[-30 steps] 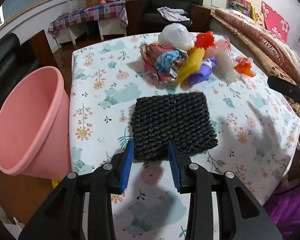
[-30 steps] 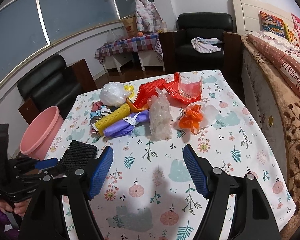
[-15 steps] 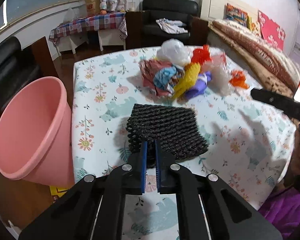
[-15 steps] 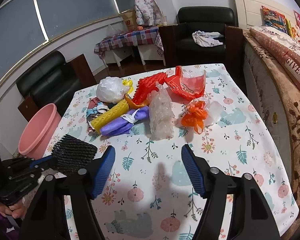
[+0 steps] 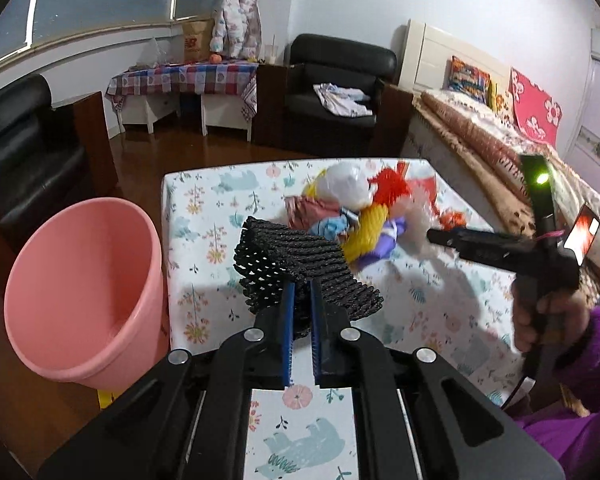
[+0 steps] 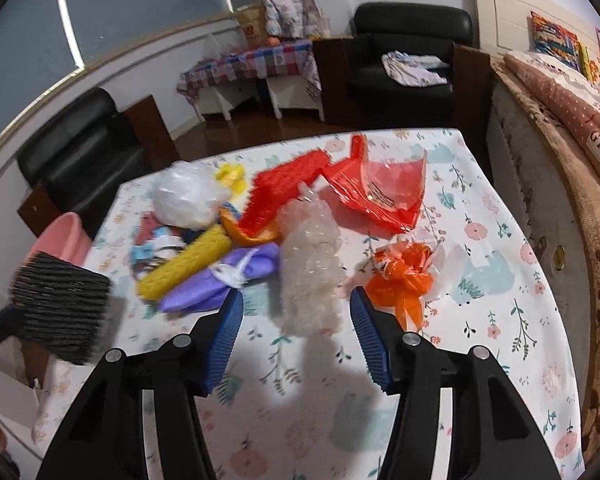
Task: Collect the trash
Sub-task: 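Lift the black pad with the left gripper while the right grasps the bubble wrap, then drop the black pad into the pink bin while the right gripper releases the bubble wrap, then move both open grippers back toward the trash pile on the table, then grasp the yellow mesh net with the left gripper while the right grasps the orange bag, then carry the yellow net and orange ribbon bag over the pink bin with both grippers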
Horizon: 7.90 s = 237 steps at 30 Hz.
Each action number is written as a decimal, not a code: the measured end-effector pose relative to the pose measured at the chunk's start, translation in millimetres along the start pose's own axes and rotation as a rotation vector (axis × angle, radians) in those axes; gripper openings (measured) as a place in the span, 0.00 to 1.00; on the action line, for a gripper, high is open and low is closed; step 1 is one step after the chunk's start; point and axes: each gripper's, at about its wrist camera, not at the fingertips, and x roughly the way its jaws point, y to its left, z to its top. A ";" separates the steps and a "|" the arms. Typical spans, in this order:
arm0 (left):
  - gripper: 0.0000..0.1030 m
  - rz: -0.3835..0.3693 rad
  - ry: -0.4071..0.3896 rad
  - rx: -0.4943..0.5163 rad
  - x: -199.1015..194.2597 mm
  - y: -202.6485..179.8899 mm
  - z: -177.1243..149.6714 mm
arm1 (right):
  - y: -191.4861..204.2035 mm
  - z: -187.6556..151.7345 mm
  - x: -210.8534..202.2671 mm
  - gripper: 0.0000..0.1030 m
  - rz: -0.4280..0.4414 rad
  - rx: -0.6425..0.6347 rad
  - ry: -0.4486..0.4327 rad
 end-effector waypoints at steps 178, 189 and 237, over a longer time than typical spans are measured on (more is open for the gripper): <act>0.08 -0.060 0.141 0.138 111.7 -65.4 42.1 | -75.0 -0.2 1.8 0.71 0.048 0.236 -0.017; 0.08 -0.107 0.081 0.105 66.3 -67.3 32.8 | -80.4 -10.4 1.2 0.09 0.071 0.277 0.017; 0.08 0.250 -0.164 -0.212 -70.8 89.7 8.7 | 188.2 12.8 -70.0 0.08 0.450 -0.215 0.007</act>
